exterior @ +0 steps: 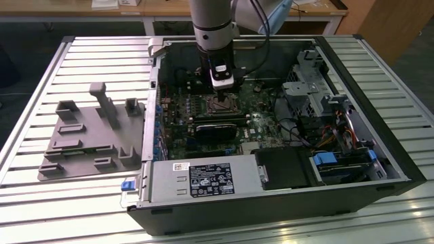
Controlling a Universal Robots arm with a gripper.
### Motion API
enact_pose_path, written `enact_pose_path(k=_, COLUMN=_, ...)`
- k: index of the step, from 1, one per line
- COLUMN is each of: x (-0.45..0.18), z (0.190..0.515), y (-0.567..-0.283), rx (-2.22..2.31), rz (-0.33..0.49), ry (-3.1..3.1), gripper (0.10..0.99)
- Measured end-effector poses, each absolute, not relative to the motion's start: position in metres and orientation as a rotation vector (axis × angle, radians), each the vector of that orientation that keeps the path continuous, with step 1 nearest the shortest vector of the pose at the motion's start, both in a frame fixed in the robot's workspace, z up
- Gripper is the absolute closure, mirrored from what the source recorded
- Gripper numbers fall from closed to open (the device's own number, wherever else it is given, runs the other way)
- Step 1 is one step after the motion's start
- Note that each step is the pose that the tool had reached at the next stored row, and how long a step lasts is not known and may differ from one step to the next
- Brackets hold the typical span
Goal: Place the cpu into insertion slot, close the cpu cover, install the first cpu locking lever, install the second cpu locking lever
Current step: 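Install the first cpu locking lever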
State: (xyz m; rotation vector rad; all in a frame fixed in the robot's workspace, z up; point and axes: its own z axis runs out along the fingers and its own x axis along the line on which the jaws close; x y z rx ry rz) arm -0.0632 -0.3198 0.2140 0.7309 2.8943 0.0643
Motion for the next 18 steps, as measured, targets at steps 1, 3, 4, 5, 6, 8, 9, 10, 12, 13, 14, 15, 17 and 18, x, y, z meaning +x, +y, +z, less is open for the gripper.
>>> enact_pose_path(k=1, x=-0.0632, z=0.2140, y=-0.3199, rx=0.731, rz=0.063, ry=2.894, gripper=0.984)
enact_pose_path(k=3, x=-0.0632, z=0.2141, y=-0.3200, rx=0.731, rz=0.062, ry=2.894, gripper=0.984)
enact_pose_path(k=4, x=-0.0632, z=0.2141, y=-0.3200, rx=0.730, rz=0.061, ry=2.894, gripper=0.984)
enact_pose_path(k=5, x=-0.0631, z=0.2140, y=-0.3200, rx=0.730, rz=0.059, ry=2.894, gripper=0.984)
enact_pose_path(k=6, x=-0.0631, z=0.2140, y=-0.3200, rx=0.725, rz=0.058, ry=2.895, gripper=0.984)
enact_pose_path(k=8, x=-0.0630, z=0.2139, y=-0.3200, rx=0.704, rz=0.055, ry=2.900, gripper=0.984)
enact_pose_path(k=9, x=-0.0629, z=0.2138, y=-0.3199, rx=0.689, rz=0.053, ry=2.903, gripper=0.984)
enact_pose_path(k=10, x=-0.0629, z=0.2137, y=-0.3200, rx=0.672, rz=0.050, ry=2.907, gripper=0.984)
enact_pose_path(k=12, x=-0.0629, z=0.2136, y=-0.3200, rx=0.638, rz=0.046, ry=2.914, gripper=0.984)
enact_pose_path(k=13, x=-0.0629, z=0.2135, y=-0.3200, rx=0.620, rz=0.045, ry=2.918, gripper=0.984)
enact_pose_path(k=14, x=-0.0630, z=0.2134, y=-0.3200, rx=0.602, rz=0.045, ry=2.921, gripper=0.984)
enact_pose_path(k=15, x=-0.0629, z=0.2134, y=-0.3200, rx=0.585, rz=0.043, ry=2.925, gripper=0.984)
enact_pose_path(k=17, x=-0.0629, z=0.2132, y=-0.3200, rx=0.550, rz=0.039, ry=2.931, gripper=0.984)
enact_pose_path(k=18, x=-0.0629, z=0.2130, y=-0.3200, rx=0.533, rz=0.037, ry=2.934, gripper=0.984)
